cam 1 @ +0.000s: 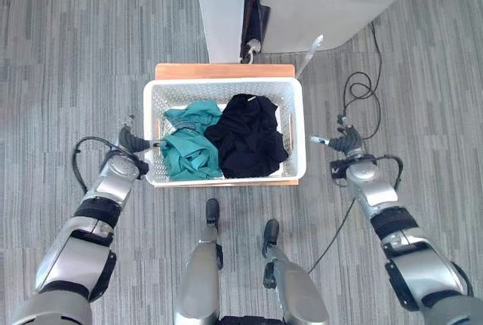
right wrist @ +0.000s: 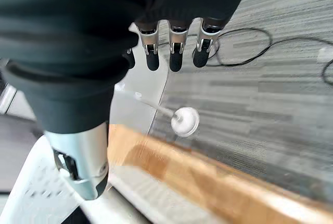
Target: Grab the laundry basket,head to the washer,open it,put in the laundry and shut it.
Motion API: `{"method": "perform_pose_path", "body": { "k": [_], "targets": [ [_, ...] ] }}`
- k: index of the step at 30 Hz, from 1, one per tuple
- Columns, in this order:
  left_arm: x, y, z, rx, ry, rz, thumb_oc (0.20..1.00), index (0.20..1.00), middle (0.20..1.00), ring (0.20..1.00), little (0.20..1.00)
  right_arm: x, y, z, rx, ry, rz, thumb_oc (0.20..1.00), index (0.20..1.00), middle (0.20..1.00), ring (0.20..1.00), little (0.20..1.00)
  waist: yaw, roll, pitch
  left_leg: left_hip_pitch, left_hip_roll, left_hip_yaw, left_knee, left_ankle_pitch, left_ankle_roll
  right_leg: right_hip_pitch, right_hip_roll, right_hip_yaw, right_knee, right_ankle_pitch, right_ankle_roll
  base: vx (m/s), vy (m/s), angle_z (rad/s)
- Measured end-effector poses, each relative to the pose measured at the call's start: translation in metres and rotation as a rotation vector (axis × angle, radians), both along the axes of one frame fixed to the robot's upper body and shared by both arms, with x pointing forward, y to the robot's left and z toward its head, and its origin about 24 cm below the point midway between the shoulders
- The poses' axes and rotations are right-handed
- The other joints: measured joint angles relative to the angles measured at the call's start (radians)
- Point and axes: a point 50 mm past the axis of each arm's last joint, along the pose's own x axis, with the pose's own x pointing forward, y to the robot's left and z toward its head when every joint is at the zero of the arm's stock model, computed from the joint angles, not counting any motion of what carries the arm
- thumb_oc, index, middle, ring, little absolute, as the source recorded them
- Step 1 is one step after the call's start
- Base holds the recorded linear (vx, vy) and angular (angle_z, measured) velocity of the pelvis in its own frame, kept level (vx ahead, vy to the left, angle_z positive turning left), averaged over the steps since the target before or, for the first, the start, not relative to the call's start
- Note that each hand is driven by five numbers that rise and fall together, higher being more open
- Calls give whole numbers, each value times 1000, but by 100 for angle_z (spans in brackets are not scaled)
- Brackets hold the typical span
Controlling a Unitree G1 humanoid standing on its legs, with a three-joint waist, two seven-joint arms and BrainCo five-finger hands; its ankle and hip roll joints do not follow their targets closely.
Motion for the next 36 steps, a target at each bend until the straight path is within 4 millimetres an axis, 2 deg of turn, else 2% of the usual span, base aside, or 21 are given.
{"method": "perform_pose_path", "body": {
  "k": [3,6,10,17,30,31,32,33,34,36],
  "targets": [
    [8,-5,7,-22,-4,2,1000,1000,1000,1000,1000,8,24,16,-25,-34,68,1000,1000,1000,1000,1000,3,5,3,-10,1,-1,0,2,-2,-12,0,-1,4,0,0,0,0,0],
    [17,-10,18,-32,-16,5,1000,1000,1000,1000,1000,12,32,19,-25,-35,84,1000,1000,1000,1000,1000,5,6,3,-19,-1,-7,0,3,0,-19,0,-5,5,0,0,4,4,6],
    [26,-13,36,-20,-46,-2,1000,1000,1000,1000,1000,15,31,13,-15,8,53,1000,1000,1000,1000,1000,7,6,3,-37,-3,-19,0,5,2,-29,0,-18,5,0,0,17,-1,8],
    [27,-15,38,-15,-54,-7,1000,1000,1000,1000,1000,15,33,-5,-13,73,31,1000,1000,1000,1000,1000,6,6,3,-40,-3,-23,0,5,2,-30,1,-23,3,-1,-1,12,6,1],
    [28,-15,40,26,-49,-15,1000,1000,1000,1000,1000,18,35,-3,-1,83,19,1000,1000,1000,1000,1000,6,6,3,-48,-5,-19,1,5,2,-46,-2,-18,14,-2,-1,12,15,-1],
    [28,-15,40,26,-49,-14,529,529,529,529,529,18,35,-3,0,88,18,1000,1000,1000,1000,1000,5,6,3,-48,-5,-19,2,5,3,-47,-3,-18,17,-3,-1,0,0,0],
    [28,-15,40,34,-44,-14,304,304,304,304,304,19,35,-3,-3,94,22,1000,1000,1000,1000,1000,5,6,3,-48,-5,-19,2,5,3,-49,-3,-17,19,-4,-1,0,0,0],
    [28,-15,40,50,-37,-12,200,200,200,200,200,20,36,-2,-12,101,27,1000,1000,1000,1000,1000,4,6,3,-48,-5,-19,2,6,4,-50,-3,-17,20,-4,-1,0,0,0],
    [29,-14,42,60,-31,-6,200,200,200,200,200,21,38,-1,-23,109,33,1000,1000,1000,1000,1000,2,5,3,-48,-5,-18,2,7,4,-53,-3,-15,24,-4,-1,23,9,-6],
    [30,-12,45,84,-18,1,200,200,200,200,200,23,42,2,-27,110,45,711,711,711,711,711,-2,6,3,-54,-4,-14,2,10,2,-66,-4,-9,37,-7,-2,20,8,-6]
  ]
}}
